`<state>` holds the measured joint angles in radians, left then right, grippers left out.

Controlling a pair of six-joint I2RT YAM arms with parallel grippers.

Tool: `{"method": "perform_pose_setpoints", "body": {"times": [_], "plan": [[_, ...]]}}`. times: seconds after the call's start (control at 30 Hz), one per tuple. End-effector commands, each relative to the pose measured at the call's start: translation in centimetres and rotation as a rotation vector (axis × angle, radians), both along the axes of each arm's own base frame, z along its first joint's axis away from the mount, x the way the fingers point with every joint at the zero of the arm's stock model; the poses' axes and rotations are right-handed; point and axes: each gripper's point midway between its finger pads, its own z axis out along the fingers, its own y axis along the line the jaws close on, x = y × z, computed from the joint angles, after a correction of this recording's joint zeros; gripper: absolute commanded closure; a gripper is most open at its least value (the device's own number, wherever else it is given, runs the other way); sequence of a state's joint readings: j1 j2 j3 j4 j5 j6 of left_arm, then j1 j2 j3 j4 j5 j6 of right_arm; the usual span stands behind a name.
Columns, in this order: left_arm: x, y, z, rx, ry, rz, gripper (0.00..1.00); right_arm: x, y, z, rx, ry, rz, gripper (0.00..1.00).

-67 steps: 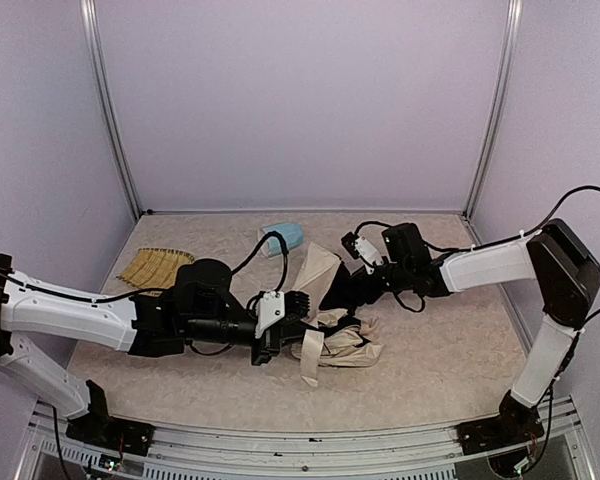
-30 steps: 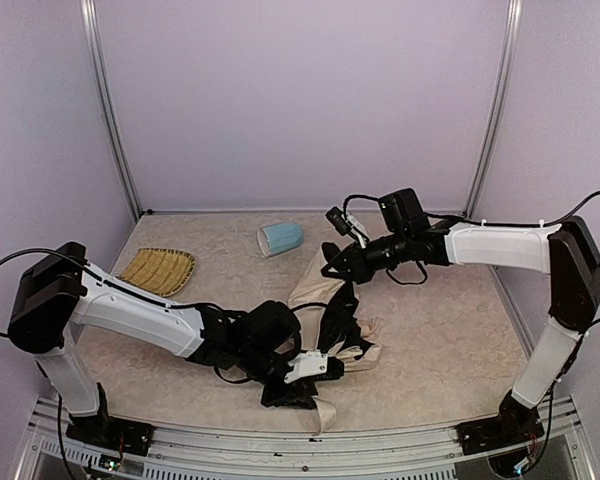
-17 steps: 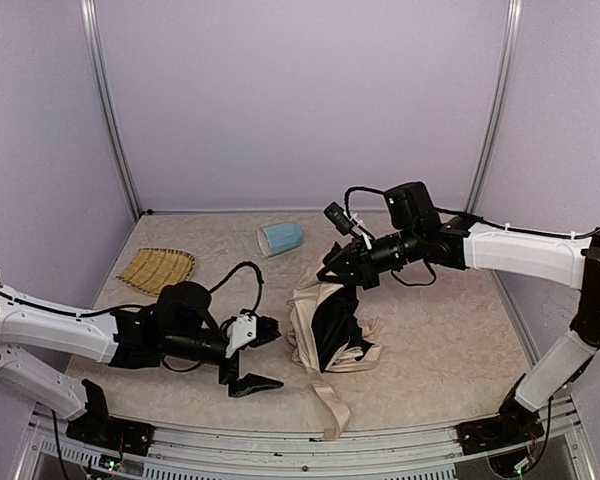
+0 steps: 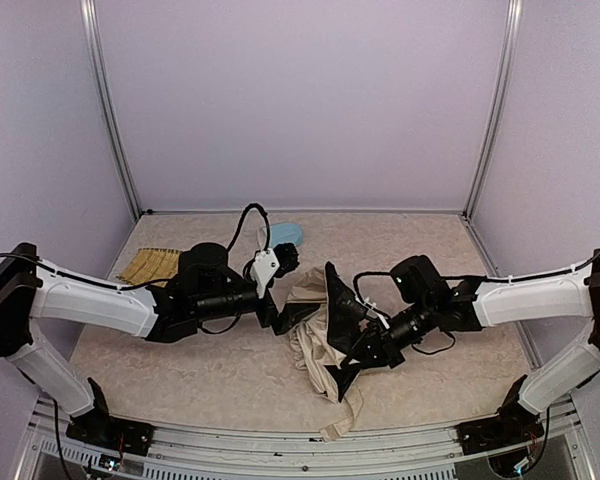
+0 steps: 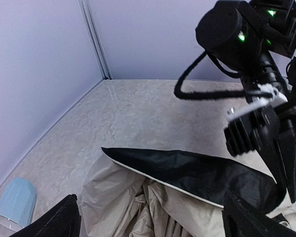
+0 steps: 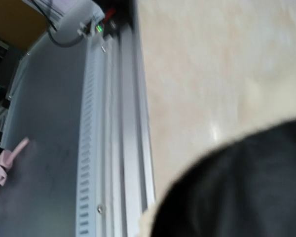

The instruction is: Put away the umbrella

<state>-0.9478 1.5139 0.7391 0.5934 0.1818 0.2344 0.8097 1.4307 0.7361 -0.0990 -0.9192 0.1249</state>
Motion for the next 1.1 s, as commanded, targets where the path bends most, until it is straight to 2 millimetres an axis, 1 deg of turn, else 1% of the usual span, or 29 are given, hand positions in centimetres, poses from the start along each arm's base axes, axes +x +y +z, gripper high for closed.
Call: {"method": "perform_pose_setpoints", "body": {"times": [0.0, 0.07, 0.13, 0.23, 0.33, 0.37, 0.4, 0.47, 0.53, 0.6, 0.67, 0.73, 0.77, 0.83, 0.87, 0.93, 1.0, 1.07], "plan": [[2.4, -2.0, 0.3, -0.024, -0.010, 0.081, 0.04, -0.2, -0.2, -3.2, -0.036, 0.049, -0.039, 1.00], [4.0, -2.7, -0.2, 0.001, -0.029, 0.182, 0.05, 0.2, -0.3, -5.0, -0.073, 0.054, -0.064, 1.00], [5.0, -3.4, -1.1, 0.039, -0.038, 0.239, 0.07, 0.2, -0.3, -6.2, -0.091, 0.074, -0.068, 1.00], [5.0, -4.2, -1.8, 0.053, -0.039, 0.231, 0.09, -0.1, -0.4, -7.3, -0.096, 0.095, -0.062, 1.00], [4.4, -4.4, -1.5, 0.015, -0.020, 0.196, 0.09, -0.1, -0.8, -8.3, -0.135, 0.102, -0.064, 0.99], [4.1, -4.5, -1.2, -0.001, -0.015, 0.178, 0.09, 0.0, -0.8, -8.3, -0.144, 0.094, -0.066, 0.96], [3.8, -4.6, -1.0, -0.011, -0.011, 0.160, 0.09, 0.2, -0.7, -7.9, -0.144, 0.079, -0.067, 0.93], [3.4, -4.7, -0.7, -0.018, -0.010, 0.140, 0.11, 0.6, -0.5, -6.4, -0.126, 0.036, -0.068, 0.82], [3.5, -4.7, -0.8, -0.006, 0.000, 0.142, 0.15, 1.1, -0.3, -4.3, -0.095, -0.022, -0.067, 0.71], [4.0, -4.7, -0.7, 0.012, 0.018, 0.170, 0.20, 1.6, -0.2, -1.9, -0.064, -0.091, -0.070, 0.60], [4.2, -4.4, -0.5, 0.028, 0.052, 0.196, 0.20, 1.6, -0.3, 0.7, -0.020, -0.142, -0.068, 0.53], [4.0, -3.8, 0.2, 0.015, 0.070, 0.205, 0.19, 1.4, -0.5, 3.0, 0.028, -0.186, -0.068, 0.44], [3.7, -3.4, 0.8, -0.002, 0.073, 0.202, 0.17, 1.4, -0.7, 3.6, 0.037, -0.201, -0.073, 0.41], [3.2, -2.6, 2.4, -0.046, 0.072, 0.196, 0.14, 2.0, -1.1, 4.4, 0.037, -0.234, -0.098, 0.38], [3.0, -2.3, 2.7, -0.058, 0.079, 0.194, 0.13, 2.6, -1.3, 4.6, 0.028, -0.250, -0.123, 0.38], [3.3, -2.0, 3.0, -0.064, 0.122, 0.206, 0.11, 4.8, -1.7, 4.7, -0.009, -0.274, -0.215, 0.38], [4.6, -1.9, 2.6, -0.035, 0.203, 0.263, 0.11, 7.6, -2.5, 4.6, -0.036, -0.263, -0.327, 0.41], [5.9, -2.0, 1.2, 0.011, 0.299, 0.317, 0.12, 9.9, -3.2, 4.5, -0.032, -0.232, -0.414, 0.49]]}}
